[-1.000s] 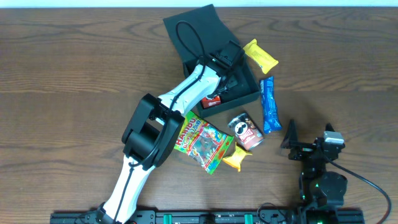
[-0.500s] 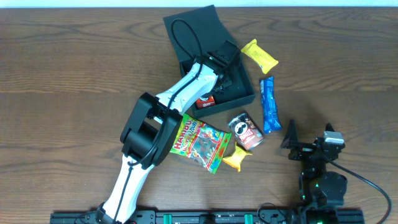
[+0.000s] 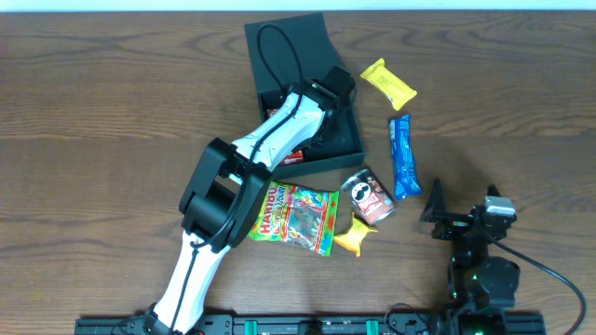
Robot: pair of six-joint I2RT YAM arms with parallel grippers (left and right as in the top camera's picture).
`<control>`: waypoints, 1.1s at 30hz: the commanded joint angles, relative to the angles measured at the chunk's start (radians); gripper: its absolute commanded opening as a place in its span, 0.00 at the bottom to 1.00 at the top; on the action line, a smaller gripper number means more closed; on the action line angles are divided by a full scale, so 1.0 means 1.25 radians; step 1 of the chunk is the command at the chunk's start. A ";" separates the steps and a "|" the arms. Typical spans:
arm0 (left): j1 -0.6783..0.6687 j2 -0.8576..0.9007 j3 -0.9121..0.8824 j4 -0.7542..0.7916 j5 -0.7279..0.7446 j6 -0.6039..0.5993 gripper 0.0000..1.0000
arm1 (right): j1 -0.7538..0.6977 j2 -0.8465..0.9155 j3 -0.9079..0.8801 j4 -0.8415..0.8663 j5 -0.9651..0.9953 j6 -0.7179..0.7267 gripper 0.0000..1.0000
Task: Pack container
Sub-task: 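Lower the Hello Panda box upright into the box and release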
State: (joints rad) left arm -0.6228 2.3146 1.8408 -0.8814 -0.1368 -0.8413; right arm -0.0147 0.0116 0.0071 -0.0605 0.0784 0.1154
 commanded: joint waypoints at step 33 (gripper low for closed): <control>-0.028 -0.370 0.028 -0.240 -0.097 0.271 0.05 | -0.004 -0.005 -0.001 -0.003 0.002 0.009 0.99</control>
State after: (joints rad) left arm -0.6399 1.9186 1.8565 -1.1393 -0.2508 -0.5262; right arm -0.0147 0.0116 0.0071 -0.0605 0.0788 0.1150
